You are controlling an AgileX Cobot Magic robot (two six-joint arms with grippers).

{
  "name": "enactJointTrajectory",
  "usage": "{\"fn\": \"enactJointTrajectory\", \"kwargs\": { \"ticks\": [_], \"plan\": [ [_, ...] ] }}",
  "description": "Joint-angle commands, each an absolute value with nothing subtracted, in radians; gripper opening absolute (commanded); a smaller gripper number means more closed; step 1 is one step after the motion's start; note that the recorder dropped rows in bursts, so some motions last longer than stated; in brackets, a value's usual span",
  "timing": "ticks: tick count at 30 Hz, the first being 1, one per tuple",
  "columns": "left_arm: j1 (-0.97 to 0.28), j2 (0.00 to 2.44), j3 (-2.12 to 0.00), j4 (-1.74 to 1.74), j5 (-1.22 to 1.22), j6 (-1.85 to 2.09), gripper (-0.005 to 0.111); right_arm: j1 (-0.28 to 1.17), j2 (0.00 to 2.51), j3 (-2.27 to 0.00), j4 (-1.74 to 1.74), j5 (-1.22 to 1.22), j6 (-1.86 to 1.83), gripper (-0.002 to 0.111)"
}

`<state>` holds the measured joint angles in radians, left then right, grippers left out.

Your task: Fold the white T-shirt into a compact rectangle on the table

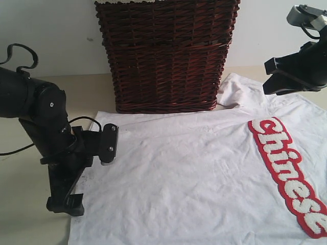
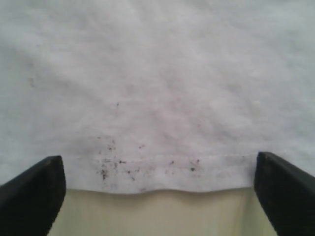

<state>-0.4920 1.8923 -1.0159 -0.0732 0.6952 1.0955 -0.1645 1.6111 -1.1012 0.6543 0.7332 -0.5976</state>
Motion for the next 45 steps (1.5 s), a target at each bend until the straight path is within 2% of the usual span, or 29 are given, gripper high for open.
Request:
{"fn": "enactJointTrajectory", "kwargs": {
  "ticks": [1, 37, 39, 42, 43, 44, 45],
  "plan": [
    [-0.489, 1.907, -1.016, -0.081, 0.689, 1.095, 0.105, -0.163, 1.601, -1.107, 0.646, 0.735, -0.608, 0.031],
    [-0.489, 1.93, -1.016, -0.086, 0.682, 1.087, 0.104, -0.163, 1.601, -1.107, 0.646, 0.731, -0.61, 0.031],
    [-0.489, 1.93, -1.016, -0.086, 0.674, 1.087, 0.099, -0.163, 1.601, -1.107, 0.646, 0.731, -0.61, 0.031],
    [-0.489, 1.932, -1.016, -0.081, 0.674, 1.089, 0.081, -0.163, 1.601, -1.107, 0.646, 0.731, -0.609, 0.031],
    [-0.489, 1.932, -1.016, -0.081, 0.674, 1.089, 0.071, -0.163, 1.601, -1.107, 0.646, 0.73, -0.609, 0.031],
    [-0.489, 1.932, -1.016, -0.081, 0.674, 1.091, 0.049, -0.163, 1.601, -1.107, 0.646, 0.73, -0.609, 0.031],
    [-0.489, 1.932, -1.016, -0.081, 0.676, 1.091, 0.037, -0.163, 1.601, -1.107, 0.646, 0.73, -0.609, 0.031]
  ]
}}
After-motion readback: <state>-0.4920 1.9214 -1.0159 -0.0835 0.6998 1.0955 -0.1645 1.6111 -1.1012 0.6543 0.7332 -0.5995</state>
